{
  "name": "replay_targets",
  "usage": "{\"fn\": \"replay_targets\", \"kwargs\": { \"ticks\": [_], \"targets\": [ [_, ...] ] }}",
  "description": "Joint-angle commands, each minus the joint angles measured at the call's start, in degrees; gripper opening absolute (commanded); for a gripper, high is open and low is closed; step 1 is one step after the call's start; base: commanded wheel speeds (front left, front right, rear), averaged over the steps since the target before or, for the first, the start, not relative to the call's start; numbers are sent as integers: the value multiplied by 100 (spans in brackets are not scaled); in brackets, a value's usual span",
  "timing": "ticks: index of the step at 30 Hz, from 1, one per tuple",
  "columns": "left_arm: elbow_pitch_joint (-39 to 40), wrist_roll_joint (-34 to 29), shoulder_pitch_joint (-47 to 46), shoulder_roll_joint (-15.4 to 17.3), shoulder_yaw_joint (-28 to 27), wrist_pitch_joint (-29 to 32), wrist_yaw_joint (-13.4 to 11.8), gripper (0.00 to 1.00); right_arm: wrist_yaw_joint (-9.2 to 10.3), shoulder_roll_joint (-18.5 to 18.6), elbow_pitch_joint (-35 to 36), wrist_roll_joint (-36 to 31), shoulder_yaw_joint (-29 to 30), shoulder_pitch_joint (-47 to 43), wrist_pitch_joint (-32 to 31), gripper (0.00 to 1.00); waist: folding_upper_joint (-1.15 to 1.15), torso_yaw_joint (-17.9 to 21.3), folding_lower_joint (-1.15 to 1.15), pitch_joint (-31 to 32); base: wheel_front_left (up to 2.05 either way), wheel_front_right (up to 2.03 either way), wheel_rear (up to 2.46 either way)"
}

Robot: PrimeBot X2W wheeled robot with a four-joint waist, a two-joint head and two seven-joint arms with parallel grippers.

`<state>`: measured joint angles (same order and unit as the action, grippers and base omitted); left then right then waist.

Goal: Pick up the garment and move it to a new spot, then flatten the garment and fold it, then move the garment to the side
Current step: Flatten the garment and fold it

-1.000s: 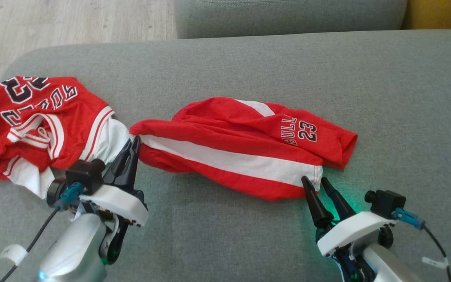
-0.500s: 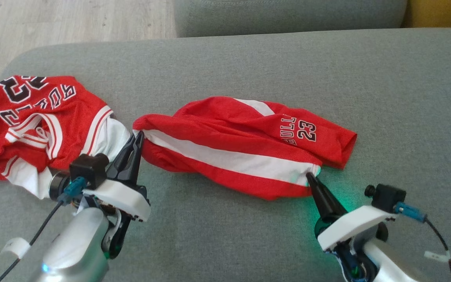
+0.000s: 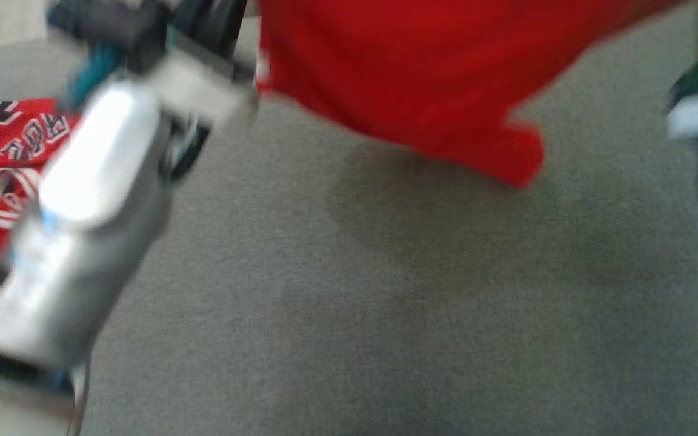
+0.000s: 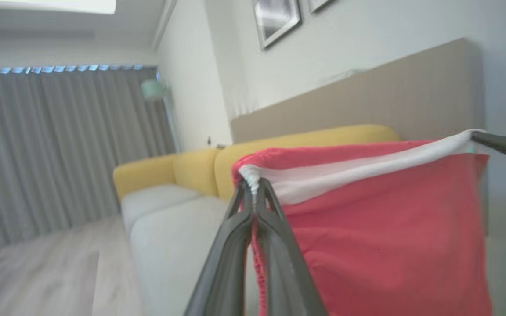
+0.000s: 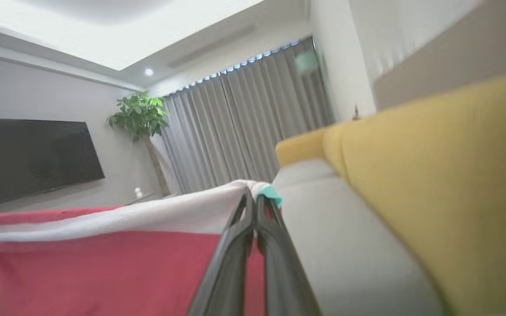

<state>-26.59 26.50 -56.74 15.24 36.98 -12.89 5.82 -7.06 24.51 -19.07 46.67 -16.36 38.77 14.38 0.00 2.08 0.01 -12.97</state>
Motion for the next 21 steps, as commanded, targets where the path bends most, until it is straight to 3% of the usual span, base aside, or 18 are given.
{"fn": "replay_targets", "kwargs": {
  "ticks": [1, 5, 9, 18, 21],
  "targets": [
    [17, -64, -676, 9, -194, -99, 50, 0, -43, 258, 150, -206, 107, 530, 62, 0, 0, 185, -1, -216, 0, 0, 0],
    [-347, -133, -1808, -341, -396, -194, 99, 0, -43, 507, 187, -620, 580, 1578, 62, 0, 0, 385, -1, -501, 0, 0, 0],
    [-261, -189, -1978, -480, -651, -207, 136, 0, -43, 610, 387, -817, 592, 1824, 62, 0, 0, 521, -1, -618, 0, 0, 0],
    [237, -183, 202, -155, -228, -209, 164, 0, -43, 688, 646, -778, 102, -125, 62, 0, 0, 537, -1, -618, 0, 0, 0],
    [407, -133, 1336, -74, -171, -210, 165, 0, -43, 610, 726, -699, 80, -1109, 62, 0, 0, 481, -1, -566, 0, 0, 0]
  ]
}}
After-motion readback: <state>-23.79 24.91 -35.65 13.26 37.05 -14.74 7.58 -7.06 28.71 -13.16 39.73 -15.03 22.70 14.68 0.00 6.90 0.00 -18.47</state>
